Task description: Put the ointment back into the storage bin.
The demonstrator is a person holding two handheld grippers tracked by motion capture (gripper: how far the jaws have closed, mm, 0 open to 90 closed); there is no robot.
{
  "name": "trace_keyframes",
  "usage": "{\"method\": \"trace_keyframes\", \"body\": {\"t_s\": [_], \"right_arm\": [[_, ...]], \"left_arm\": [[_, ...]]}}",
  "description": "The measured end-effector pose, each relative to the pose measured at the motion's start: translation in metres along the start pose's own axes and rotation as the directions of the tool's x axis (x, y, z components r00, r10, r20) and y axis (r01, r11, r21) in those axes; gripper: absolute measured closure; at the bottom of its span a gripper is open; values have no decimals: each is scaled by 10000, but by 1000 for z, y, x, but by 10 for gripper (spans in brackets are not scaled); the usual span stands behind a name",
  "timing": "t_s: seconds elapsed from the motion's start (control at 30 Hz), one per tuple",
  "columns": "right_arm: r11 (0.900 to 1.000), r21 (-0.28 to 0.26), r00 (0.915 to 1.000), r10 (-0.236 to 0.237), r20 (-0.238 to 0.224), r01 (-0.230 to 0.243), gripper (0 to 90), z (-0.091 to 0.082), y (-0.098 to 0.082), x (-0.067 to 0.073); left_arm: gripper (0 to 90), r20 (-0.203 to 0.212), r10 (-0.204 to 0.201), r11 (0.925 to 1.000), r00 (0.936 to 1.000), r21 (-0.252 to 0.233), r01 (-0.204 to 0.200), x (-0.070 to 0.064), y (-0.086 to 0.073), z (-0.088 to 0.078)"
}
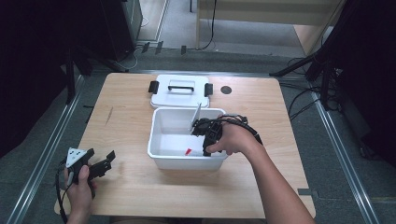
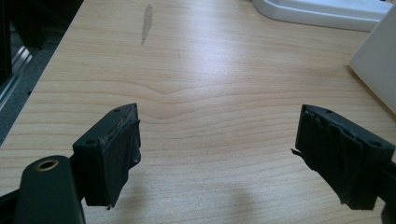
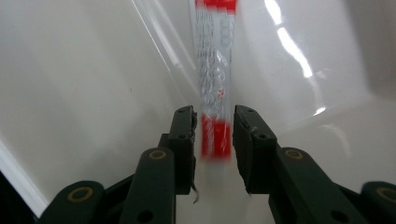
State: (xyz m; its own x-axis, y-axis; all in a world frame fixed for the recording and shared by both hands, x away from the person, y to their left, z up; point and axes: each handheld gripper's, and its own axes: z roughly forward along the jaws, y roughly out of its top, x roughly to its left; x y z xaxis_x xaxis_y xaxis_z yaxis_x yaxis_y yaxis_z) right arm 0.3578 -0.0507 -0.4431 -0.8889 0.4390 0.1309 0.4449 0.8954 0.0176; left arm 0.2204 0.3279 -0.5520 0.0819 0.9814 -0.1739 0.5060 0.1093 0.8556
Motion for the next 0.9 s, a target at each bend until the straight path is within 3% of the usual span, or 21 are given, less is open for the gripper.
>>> {"method": "trace_keyframes", "body": {"t_s": [0.27,0.9], "right_arm": [[9995,-246,9998,194,16,-194,834,-5,-3,-1],[9944,-1026,9993,297,238,-271,842,-37,-15,-2]], "left_arm": [[149,-7,16,10000,10000,1,-16,0,0,0],[148,-16,39,10000,10000,1,-39,0,0,0]]}}
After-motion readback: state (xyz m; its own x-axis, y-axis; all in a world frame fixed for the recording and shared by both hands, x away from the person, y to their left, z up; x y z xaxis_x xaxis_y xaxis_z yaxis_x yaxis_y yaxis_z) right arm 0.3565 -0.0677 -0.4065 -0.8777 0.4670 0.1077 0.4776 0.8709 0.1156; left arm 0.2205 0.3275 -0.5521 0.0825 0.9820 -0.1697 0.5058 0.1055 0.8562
